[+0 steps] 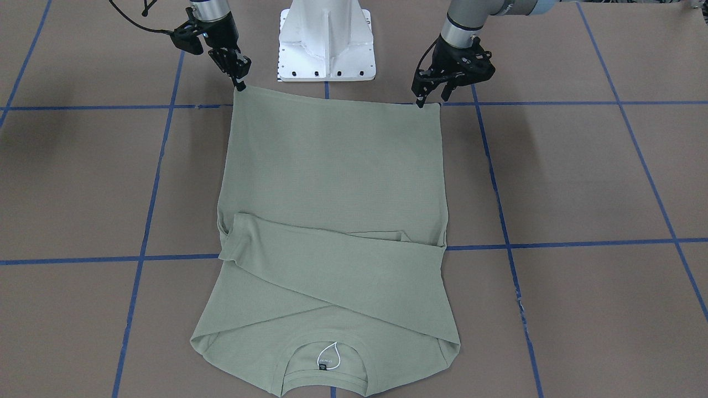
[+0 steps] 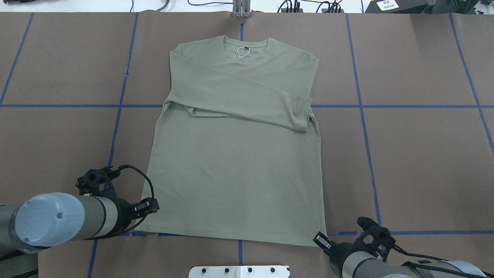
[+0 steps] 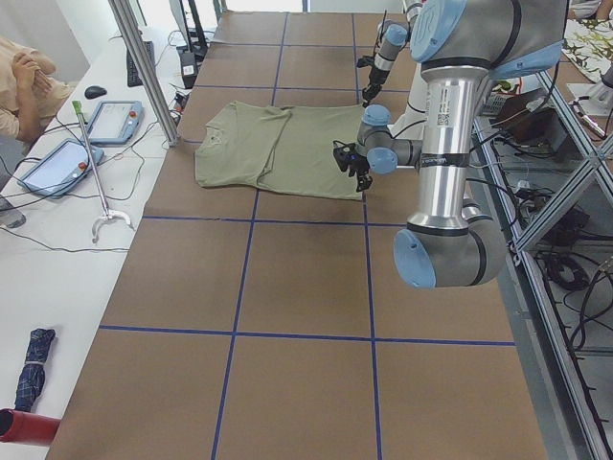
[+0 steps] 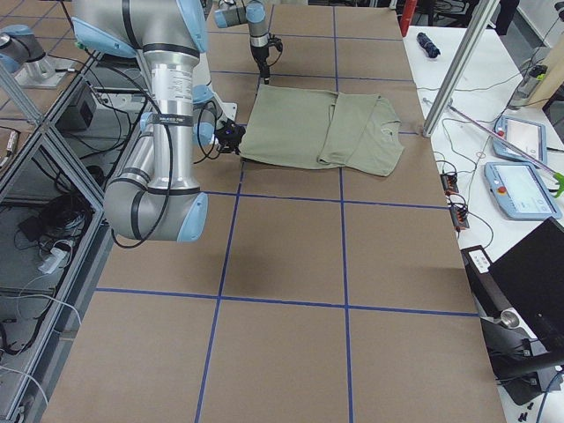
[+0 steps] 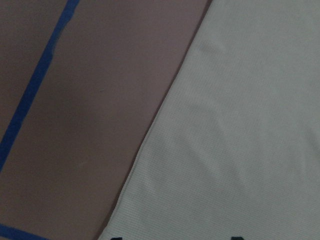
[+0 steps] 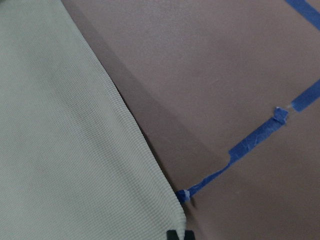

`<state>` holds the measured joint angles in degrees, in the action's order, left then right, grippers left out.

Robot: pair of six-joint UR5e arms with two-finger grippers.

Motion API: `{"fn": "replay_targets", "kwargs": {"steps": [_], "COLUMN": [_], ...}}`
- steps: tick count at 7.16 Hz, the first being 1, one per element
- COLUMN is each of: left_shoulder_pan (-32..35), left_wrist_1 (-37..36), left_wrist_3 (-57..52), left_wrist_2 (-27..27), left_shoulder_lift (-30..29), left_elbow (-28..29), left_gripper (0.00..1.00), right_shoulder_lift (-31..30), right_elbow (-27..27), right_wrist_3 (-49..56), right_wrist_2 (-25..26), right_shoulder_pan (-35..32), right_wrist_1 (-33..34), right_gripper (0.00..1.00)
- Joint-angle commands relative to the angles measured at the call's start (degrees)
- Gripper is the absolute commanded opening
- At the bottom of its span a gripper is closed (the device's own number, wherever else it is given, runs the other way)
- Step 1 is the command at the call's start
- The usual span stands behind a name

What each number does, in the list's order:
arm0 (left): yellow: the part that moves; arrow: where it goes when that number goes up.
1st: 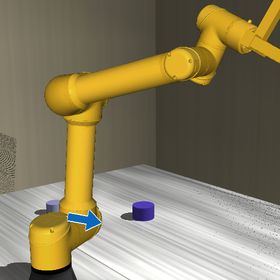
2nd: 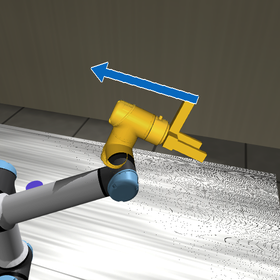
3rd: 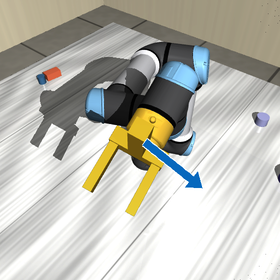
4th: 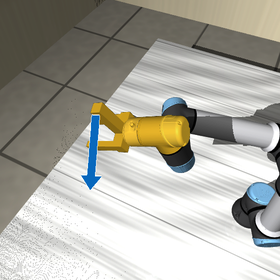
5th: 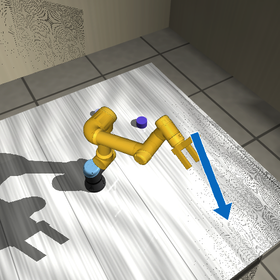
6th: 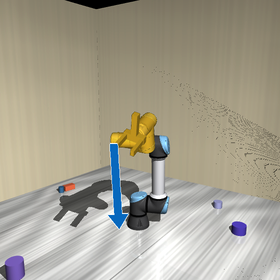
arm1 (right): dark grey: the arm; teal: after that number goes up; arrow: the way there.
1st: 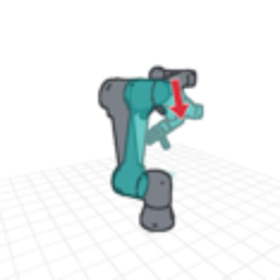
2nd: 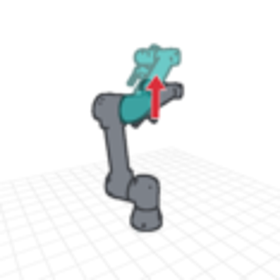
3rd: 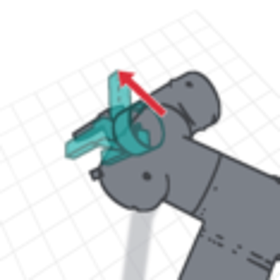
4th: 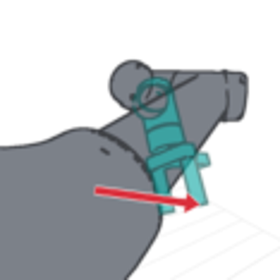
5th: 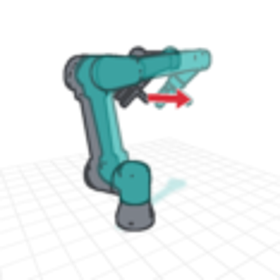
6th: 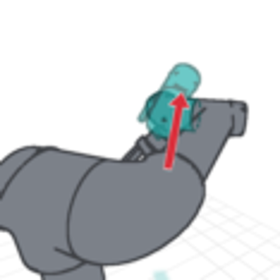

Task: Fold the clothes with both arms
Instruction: 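Grasp both hem corners with the left and right grippers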

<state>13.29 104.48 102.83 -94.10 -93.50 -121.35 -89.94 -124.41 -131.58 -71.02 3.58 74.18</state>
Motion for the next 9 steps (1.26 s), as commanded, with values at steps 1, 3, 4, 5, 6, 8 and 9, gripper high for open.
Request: {"fn": "replay_targets", "kwargs": {"steps": [1,3,4,5,6,8,9], "left_shoulder_pan": [-0.89,-0.89,-0.89,-0.89,-0.98,-0.98,-1.07], "left_wrist_1": [-0.16,-0.16,-0.16,-0.16,-0.16,-0.16,-0.16], "left_wrist_3": [0.17,0.17,0.17,0.17,0.17,0.09,0.09], "left_wrist_2": [-0.21,-0.30,-0.30,-0.30,-0.38,-0.30,-0.30], "left_shoulder_lift": [0.08,-0.01,-0.01,-0.01,-0.01,0.25,0.25], "left_elbow": [2.33,2.96,2.96,3.05,3.14,3.05,3.05], "left_gripper": [0.69,0.62,0.58,0.47,0.41,0.41,0.41], "right_shoulder_lift": [0.03,0.12,0.20,0.21,0.21,0.29,0.29], "right_elbow": [0.05,0.05,-0.04,-0.04,-0.04,-0.04,-0.04], "right_wrist_3": [0.01,0.01,0.01,0.01,0.01,0.01,0.01], "right_wrist_2": [0.00,0.00,0.00,0.00,0.00,0.00,0.00], "right_shoulder_pan": [0.03,0.03,0.03,-0.06,0.03,0.03,0.03], "right_wrist_1": [0.00,0.00,0.00,0.00,0.00,0.00,0.00], "right_gripper": [0.00,0.00,0.00,0.00,0.00,0.00,0.00]}}
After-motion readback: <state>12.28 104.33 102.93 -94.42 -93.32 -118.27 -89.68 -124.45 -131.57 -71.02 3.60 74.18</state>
